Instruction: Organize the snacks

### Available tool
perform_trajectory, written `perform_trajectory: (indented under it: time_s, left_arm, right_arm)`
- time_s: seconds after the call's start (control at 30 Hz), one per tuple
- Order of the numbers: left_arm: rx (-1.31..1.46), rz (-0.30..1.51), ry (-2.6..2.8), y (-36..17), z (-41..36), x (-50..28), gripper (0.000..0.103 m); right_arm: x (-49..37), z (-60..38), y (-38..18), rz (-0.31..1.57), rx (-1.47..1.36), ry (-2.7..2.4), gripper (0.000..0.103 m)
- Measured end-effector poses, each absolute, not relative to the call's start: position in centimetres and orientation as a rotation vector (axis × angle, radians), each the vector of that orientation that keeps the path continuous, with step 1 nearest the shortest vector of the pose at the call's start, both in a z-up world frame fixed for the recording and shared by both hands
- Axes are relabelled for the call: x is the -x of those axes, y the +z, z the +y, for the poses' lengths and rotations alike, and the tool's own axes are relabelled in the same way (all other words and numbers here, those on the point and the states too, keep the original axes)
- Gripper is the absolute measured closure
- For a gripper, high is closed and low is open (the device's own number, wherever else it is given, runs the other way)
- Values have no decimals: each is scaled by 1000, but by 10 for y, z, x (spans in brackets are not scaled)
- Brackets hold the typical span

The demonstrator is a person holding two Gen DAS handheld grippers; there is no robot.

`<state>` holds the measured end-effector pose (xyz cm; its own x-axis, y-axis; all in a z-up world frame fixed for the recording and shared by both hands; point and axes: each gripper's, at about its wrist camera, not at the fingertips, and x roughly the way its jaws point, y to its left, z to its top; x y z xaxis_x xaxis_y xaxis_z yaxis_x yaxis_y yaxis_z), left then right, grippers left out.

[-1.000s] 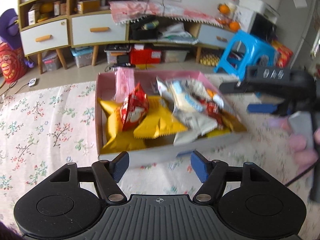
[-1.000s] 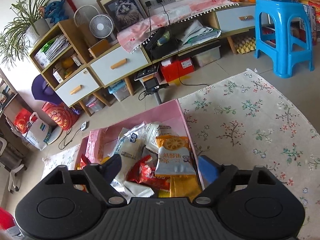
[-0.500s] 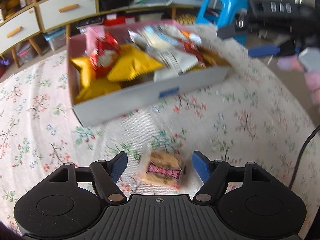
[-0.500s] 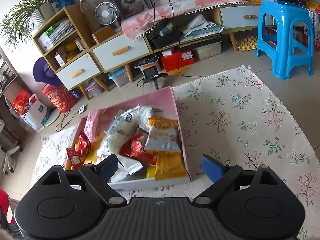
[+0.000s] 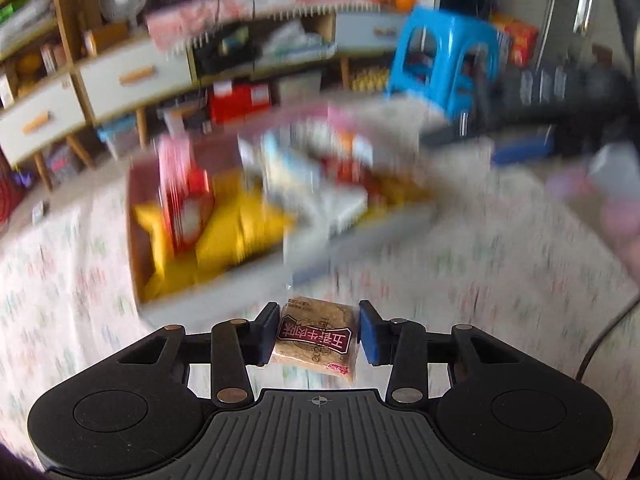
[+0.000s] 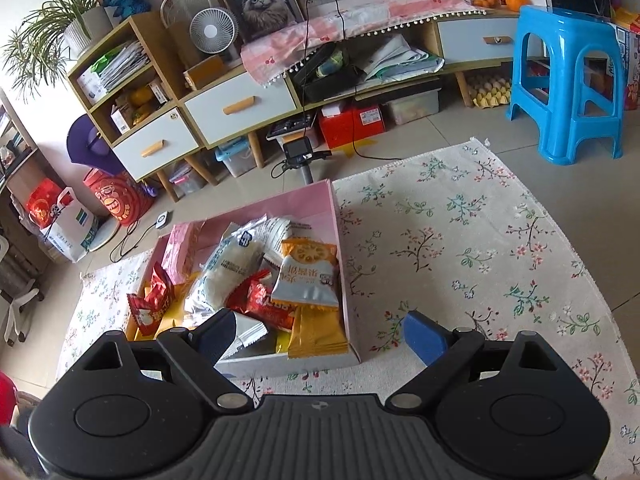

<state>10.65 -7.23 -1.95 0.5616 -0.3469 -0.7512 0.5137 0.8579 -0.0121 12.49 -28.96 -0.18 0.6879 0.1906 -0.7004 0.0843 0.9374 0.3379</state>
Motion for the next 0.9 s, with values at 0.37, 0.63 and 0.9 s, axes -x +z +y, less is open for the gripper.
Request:
perform_trajectory:
  time_s: [0.37,0.63,0.9]
  left_arm:
    - [-240,763,-361,6,-100,-197,63]
    - [-191,767,-258,-4,-89,-220,49]
    - [-228,747,-258,6,-81,-188,31]
  right_arm:
    - [-133,-297,-3,812,-407,35,21]
    - [-134,-294,0,805,-402,39,21]
    - [-130,-290,2,814,-403,61,20]
